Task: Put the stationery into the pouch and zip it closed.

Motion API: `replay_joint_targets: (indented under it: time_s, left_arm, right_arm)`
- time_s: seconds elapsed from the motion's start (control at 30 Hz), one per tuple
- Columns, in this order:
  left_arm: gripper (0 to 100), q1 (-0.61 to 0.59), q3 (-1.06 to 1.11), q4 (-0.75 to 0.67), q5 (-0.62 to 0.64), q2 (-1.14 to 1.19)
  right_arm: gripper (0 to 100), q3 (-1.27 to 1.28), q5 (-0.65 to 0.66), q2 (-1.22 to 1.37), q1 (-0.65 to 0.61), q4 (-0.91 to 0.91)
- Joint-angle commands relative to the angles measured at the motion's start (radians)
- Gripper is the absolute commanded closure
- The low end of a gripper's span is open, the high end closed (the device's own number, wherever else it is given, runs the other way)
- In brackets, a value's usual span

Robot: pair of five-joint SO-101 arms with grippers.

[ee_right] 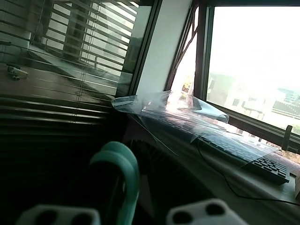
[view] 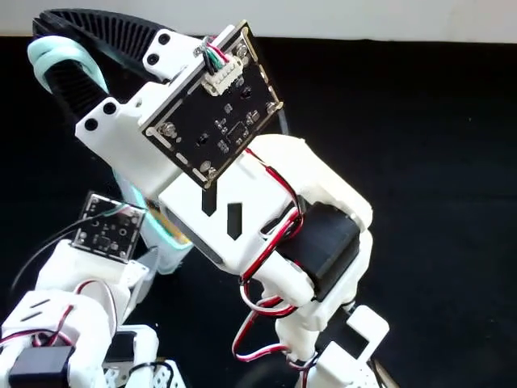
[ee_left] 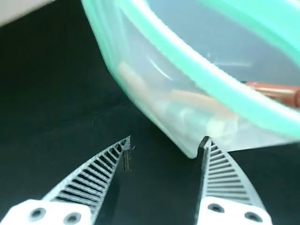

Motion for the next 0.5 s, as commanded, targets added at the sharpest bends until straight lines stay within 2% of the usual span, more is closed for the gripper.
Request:
replay_joint_targets:
  time_s: [0.0,0.13,0.47]
  left_arm:
    - [74,0.051,0.002,-0.077,0.012,0.007]
    - [74,0.088,0.004,-0.11,0.012,0.007]
    - [74,0.217,0.024,-0.074,0.009,0.007]
  right_arm:
    - [99.1,-0.015,-0.006,-0.004,-0.031,-0.018]
    - [99.1,-0.015,-0.003,-0.002,-0.059,-0.018]
    - [99.1,-0.015,-0.002,-0.002,-0.061,-0.047]
